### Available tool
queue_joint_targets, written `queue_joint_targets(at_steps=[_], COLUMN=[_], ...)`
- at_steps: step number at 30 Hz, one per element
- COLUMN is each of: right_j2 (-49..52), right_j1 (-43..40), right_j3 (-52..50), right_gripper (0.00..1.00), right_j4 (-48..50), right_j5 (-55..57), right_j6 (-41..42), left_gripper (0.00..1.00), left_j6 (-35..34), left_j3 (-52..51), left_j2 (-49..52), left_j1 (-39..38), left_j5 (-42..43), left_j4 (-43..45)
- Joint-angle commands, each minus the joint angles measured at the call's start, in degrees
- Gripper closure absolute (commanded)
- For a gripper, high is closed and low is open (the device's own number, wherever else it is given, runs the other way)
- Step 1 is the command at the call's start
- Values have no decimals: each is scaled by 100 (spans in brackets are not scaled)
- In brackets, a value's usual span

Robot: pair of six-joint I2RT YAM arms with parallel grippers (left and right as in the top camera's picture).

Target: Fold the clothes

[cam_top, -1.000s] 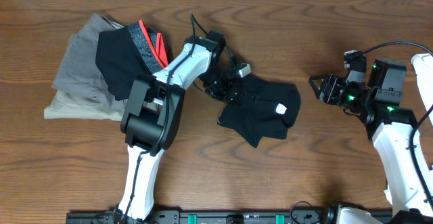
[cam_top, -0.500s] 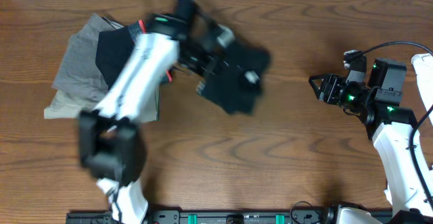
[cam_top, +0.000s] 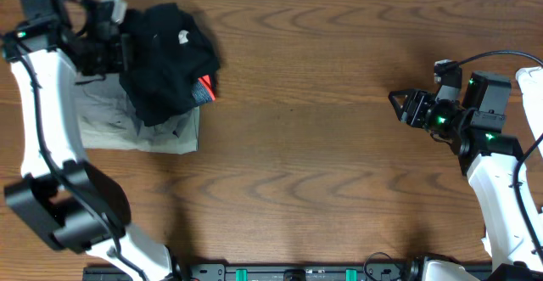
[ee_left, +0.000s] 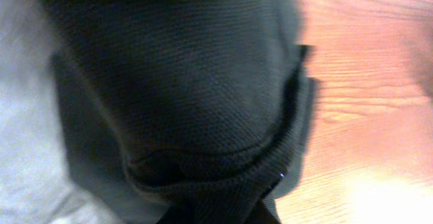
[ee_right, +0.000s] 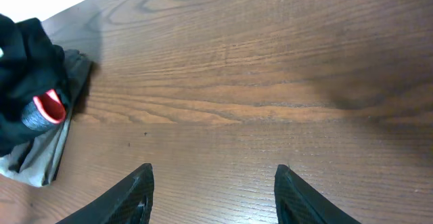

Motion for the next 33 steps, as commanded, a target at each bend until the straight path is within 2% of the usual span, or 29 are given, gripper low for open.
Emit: queue_joint_targets(at_steps=[1,3,4,6,9,10,15,18,20,23,27,29,30,31,32,33], right_j2=[-48,-48,-48,-48,-48,-48,-81,-240,-437,-835,-1585,-2046,-2177,-2354,-2455,-2546], right_j1=[-31,-31,-31,-31,-31,-31,-31,-31,-31,-31,-31,-31,-31,-31,-31,-31], right_j3=[79,79,79,79,79,79,81,114,219,413,531,529,529,529,529,529], right_gripper=[45,46,45,46,46,46,49,48,48,48,45,43,40,33,10,1], right_j4=[15,11,11,13,17,17,151,323,380,385,389,337,306,245,216,188], right_j5=[-50,-144,-186,-199,-199,-197,-199,-199,-201,-199,-120,149,225,319,372,400], right_j6=[107,105,105,105,105,103,-179,-269,-317,-520,-1075,-1104,-1104,-1102,-1102,-1104], left_gripper=[91,63,46,42,25,15,5,4,4,4,2,2,2,2,2,2], left_j6=[-149,-444,-612,-839,-1115,-1180,-1193,-1075,-824,-516,-540,-726,-813,-949,-1045,-1097], left_j3=[-87,-87,-87,-87,22,96,175,175,175,175,173,157,138,92,46,-2], left_j2=[540,772,852,911,817,699,-153,-859,-1464,-2264,-3187,-3521,-3613,-3729,-3805,-3864], left_j1=[374,573,678,859,1067,1137,1158,1001,691,33,-1123,-1700,-1878,-2090,-2232,-2332], left_j5=[-330,-778,-1023,-1174,-1132,-1132,-896,-221,-66,-385,-1471,-1950,-2140,-2428,-2667,-2859], left_j4=[-90,-35,26,195,203,142,48,0,-175,-505,-955,-1239,-1335,-1460,-1565,-1674])
